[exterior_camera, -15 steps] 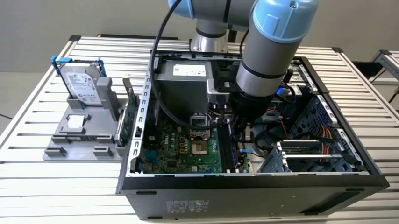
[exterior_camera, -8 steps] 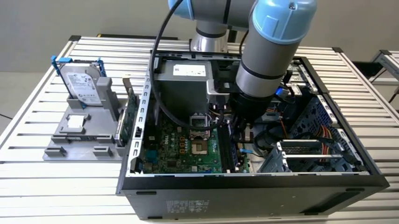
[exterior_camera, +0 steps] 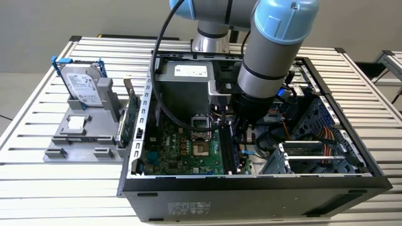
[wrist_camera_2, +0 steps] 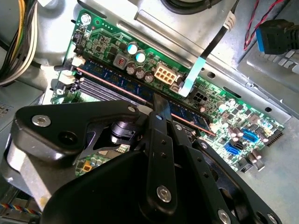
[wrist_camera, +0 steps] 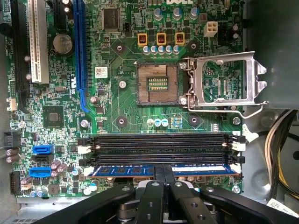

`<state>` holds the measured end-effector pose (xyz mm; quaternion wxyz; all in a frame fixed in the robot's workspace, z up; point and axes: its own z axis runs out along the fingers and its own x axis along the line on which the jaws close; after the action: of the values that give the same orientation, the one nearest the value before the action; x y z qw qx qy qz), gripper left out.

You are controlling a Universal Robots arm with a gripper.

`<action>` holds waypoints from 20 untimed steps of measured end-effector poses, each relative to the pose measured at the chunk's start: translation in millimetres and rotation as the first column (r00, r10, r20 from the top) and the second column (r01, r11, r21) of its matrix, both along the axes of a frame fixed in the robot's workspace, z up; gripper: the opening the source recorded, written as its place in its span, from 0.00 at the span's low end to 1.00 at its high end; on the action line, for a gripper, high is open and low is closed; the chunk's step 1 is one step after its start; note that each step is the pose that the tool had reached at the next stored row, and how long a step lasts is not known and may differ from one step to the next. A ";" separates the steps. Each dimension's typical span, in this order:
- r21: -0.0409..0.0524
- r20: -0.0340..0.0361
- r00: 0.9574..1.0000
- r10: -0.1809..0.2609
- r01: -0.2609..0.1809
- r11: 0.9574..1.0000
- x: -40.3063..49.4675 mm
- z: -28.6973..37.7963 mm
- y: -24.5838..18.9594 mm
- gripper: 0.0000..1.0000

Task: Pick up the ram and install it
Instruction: 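Press down the ram until it locks into place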

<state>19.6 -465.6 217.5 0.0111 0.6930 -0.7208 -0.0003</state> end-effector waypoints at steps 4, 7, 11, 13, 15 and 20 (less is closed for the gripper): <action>0.004 0.001 1.000 0.000 0.000 1.000 0.1 4.5 0.4 0.00; 0.002 0.000 1.000 0.000 0.000 1.000 0.0 18.5 0.0 0.00; 0.002 -0.002 1.000 0.000 0.000 1.000 0.0 32.0 -0.1 0.00; 0.002 -0.003 1.000 0.000 0.000 1.000 0.0 38.6 -0.1 0.00; 0.002 -0.003 1.000 0.000 0.000 1.000 0.0 46.1 -0.1 0.00; 0.002 -0.005 1.000 0.000 0.000 1.000 0.0 63.2 -0.1 0.00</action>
<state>19.6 -465.7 280.7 0.0122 0.6930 -0.7208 -0.0025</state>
